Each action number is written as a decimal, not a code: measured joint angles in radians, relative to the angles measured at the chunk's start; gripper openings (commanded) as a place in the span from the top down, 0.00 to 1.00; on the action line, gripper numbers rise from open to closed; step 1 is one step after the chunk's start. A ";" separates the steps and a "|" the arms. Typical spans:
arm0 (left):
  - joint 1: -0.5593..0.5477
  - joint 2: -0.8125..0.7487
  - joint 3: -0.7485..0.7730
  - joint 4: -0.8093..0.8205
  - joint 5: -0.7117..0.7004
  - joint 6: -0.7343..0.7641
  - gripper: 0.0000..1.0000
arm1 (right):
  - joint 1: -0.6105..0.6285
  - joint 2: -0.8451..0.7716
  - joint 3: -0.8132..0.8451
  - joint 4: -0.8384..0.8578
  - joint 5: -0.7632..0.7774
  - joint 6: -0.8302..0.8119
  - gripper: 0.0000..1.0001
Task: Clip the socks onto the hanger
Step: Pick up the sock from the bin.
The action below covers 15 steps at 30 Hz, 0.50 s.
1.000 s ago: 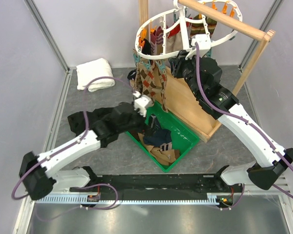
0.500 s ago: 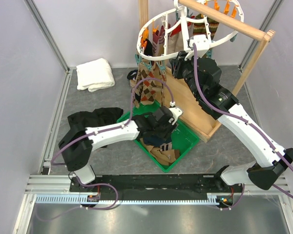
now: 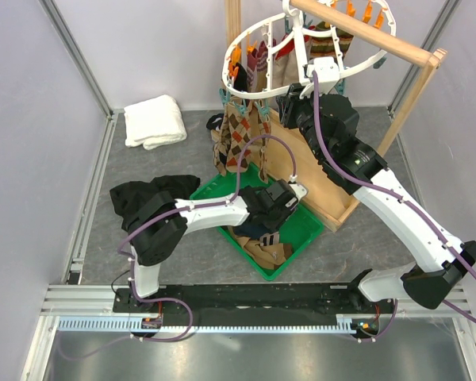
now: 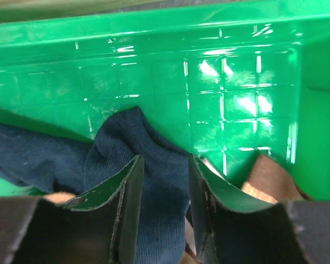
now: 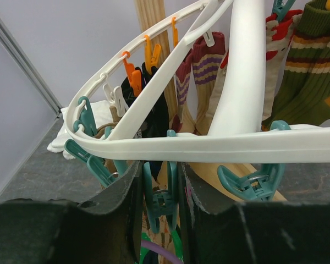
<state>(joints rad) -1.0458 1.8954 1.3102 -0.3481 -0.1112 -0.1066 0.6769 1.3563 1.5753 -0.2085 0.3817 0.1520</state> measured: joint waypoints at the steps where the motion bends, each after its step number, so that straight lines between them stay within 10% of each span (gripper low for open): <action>1: 0.000 0.009 0.000 0.000 -0.002 0.000 0.56 | 0.000 0.000 0.000 0.000 0.001 0.000 1.00; 15: 0.000 0.063 0.023 -0.040 -0.019 -0.002 0.66 | 0.000 0.000 0.000 0.000 0.001 0.000 1.00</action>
<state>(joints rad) -1.0458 1.9587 1.3331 -0.3882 -0.1307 -0.1085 0.6769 1.3567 1.5753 -0.2089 0.3828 0.1516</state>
